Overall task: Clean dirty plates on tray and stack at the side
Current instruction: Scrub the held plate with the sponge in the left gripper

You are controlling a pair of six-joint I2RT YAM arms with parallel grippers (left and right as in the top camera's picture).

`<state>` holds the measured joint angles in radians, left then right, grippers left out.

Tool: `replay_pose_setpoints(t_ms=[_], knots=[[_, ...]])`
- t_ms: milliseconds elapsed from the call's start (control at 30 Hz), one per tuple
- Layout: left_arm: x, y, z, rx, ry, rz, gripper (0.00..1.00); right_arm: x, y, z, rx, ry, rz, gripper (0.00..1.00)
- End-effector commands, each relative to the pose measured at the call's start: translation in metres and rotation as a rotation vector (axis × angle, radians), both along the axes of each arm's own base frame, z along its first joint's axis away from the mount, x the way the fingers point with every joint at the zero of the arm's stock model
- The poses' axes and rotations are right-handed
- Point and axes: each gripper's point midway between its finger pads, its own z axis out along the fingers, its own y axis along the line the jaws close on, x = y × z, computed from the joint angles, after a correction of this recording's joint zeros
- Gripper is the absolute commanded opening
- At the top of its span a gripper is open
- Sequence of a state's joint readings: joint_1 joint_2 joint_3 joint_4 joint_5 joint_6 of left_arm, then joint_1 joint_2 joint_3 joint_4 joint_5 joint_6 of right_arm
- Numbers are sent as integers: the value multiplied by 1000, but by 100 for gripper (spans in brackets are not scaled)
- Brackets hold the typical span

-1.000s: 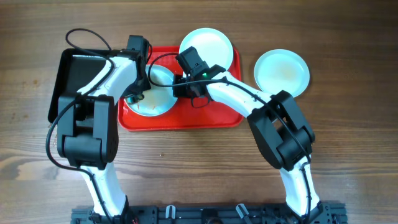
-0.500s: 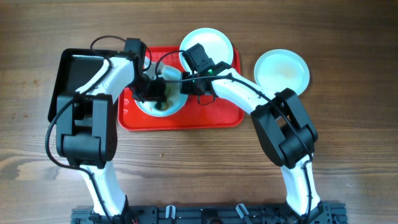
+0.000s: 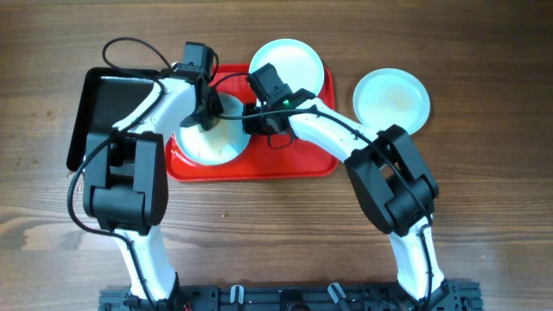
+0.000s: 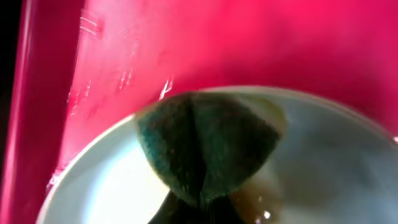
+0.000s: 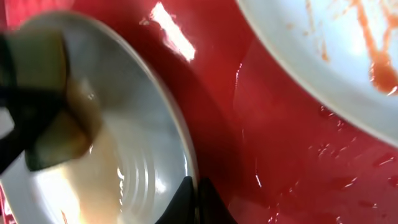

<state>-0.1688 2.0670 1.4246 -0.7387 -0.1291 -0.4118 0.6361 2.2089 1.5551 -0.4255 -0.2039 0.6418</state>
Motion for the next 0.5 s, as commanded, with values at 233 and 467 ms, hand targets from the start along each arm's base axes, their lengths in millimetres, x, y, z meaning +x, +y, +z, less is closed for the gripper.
replay_pose_setpoints(t_ms=[233, 467], knots=[[-89, -91, 8, -612, 340, -402, 4, -2, -5, -13, -19, 27, 5, 4], [-20, -46, -15, -294, 114, -168, 4, -2, -5, -13, -18, 27, 5, 4]])
